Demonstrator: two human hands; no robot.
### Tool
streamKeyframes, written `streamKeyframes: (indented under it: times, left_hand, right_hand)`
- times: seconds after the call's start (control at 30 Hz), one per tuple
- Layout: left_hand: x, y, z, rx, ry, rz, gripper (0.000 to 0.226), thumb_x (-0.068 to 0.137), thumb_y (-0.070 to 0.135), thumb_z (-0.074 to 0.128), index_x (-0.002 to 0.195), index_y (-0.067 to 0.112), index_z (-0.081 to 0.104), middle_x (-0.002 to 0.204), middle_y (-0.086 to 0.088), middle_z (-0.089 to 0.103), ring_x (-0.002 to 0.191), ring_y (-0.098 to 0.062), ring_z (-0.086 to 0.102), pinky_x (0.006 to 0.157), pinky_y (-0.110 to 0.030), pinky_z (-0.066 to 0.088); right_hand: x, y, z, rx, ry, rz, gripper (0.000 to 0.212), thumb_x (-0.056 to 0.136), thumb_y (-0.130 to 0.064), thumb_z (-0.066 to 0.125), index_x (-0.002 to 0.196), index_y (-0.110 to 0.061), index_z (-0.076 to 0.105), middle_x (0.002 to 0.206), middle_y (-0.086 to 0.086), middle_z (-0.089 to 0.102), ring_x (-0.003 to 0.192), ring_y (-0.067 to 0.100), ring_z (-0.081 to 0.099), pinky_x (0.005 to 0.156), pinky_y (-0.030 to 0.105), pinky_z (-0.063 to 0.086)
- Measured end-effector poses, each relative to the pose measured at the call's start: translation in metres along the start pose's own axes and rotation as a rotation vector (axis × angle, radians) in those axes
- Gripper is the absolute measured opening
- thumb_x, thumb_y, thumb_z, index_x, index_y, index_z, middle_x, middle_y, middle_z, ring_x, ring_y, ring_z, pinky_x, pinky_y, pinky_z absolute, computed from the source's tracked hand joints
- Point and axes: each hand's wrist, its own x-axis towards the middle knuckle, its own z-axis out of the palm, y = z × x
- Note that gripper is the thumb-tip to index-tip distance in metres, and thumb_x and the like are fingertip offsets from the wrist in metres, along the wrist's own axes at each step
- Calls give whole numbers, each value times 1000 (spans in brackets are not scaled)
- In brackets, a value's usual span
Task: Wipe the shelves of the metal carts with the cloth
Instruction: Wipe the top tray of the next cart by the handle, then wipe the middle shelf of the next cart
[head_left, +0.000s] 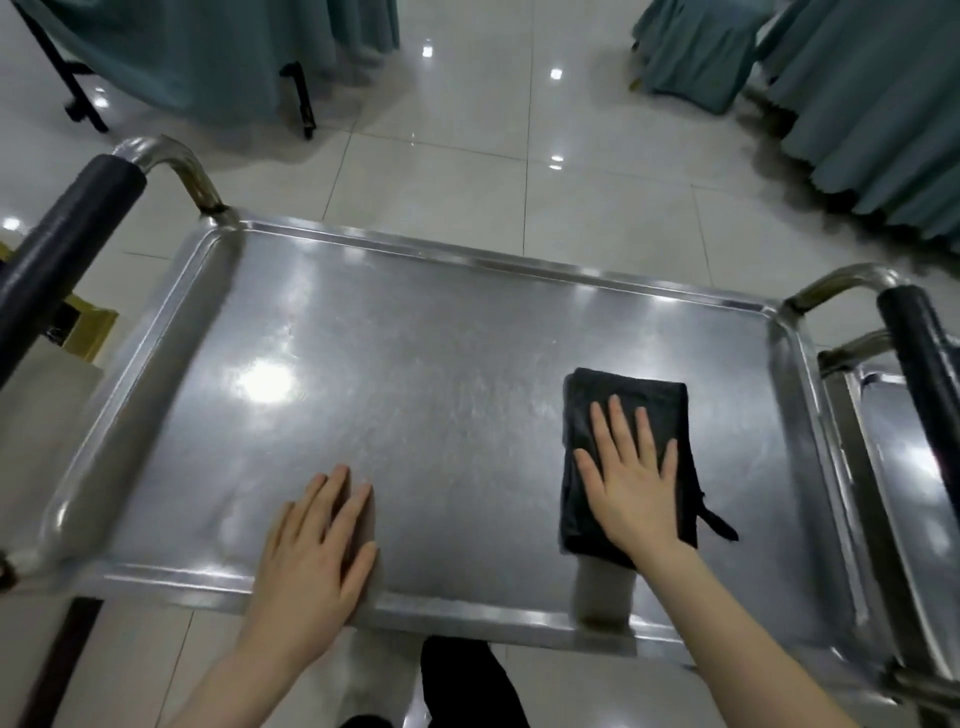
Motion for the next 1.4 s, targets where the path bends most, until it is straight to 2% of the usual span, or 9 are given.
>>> streamKeyframes:
  times: [0.3,0.4,0.57,0.7,0.83,0.9,1.0,1.27,1.4]
  left_hand:
    - [-85,-70,-27,-47,70,-32,61,91,53,32,131,16,60,144,-7,50,137,-27,41,111,-46,35]
    - [-120,-111,-33,-73,122,-77,66,95,58,27,135,14,56,146,-8,47,138,-28,40,109,-48,38]
    - [-145,-160,-34,-61,203,-158,59,89,41,38,140,13,48,150,-10,40,138,-29,38,108,-46,37]
    - [-150,-170,-24,-80,184,-163,51,91,24,62,139,11,50,151,-16,37,136,-34,40,108,-44,36]
    - [-156,-164,-12,-180,215,-175,52,88,18,67,137,12,52,150,-17,36,133,-35,41,106,-46,40]
    - [-162,-160,-6,-192,235,-148,51,89,18,65,138,12,51,150,-14,37,134,-32,40,108,-42,37]
    - [-173,-152,4,-204,217,-111,51,90,19,65,138,12,51,150,-12,38,135,-30,40,106,-42,38]
    - [-207,-116,27,-167,73,-49,55,96,28,55,148,18,38,154,-7,31,141,-25,32,113,-40,34]
    - [-217,-105,36,-142,60,-35,55,96,29,53,148,19,37,154,-7,32,141,-24,32,111,-41,36]
  right_hand:
    - [-43,-205,17,57,-18,-286,61,100,-58,11,155,-37,-7,162,-12,-15,149,18,-18,115,54,-15]
    - [-46,-296,19,77,-58,-393,61,101,-56,13,156,-34,-5,163,-11,-14,149,20,-19,116,57,-14]
    - [-79,-385,29,31,-118,-566,59,102,-54,13,156,-35,-2,163,-11,-13,148,21,-19,115,57,-16]
    - [-123,-374,42,33,-111,-665,57,101,-57,14,155,-39,7,163,-15,-3,150,16,-9,118,55,-8]
    - [-171,-322,46,-21,45,-634,56,93,-44,60,146,-32,44,154,-9,38,143,20,36,112,57,31]
    - [-185,-292,43,5,97,-577,56,87,-32,71,140,-26,53,148,-7,48,135,21,46,107,56,39]
    - [-197,-256,31,116,125,-499,45,88,-18,71,132,-19,61,141,-4,55,132,23,51,108,55,37]
    - [-255,-208,18,341,-12,-364,40,103,-24,46,143,-23,47,152,-13,39,146,9,26,119,37,9]
    - [-277,-184,39,534,-50,-218,39,102,-21,48,142,-21,49,147,-5,48,141,13,35,116,41,24]
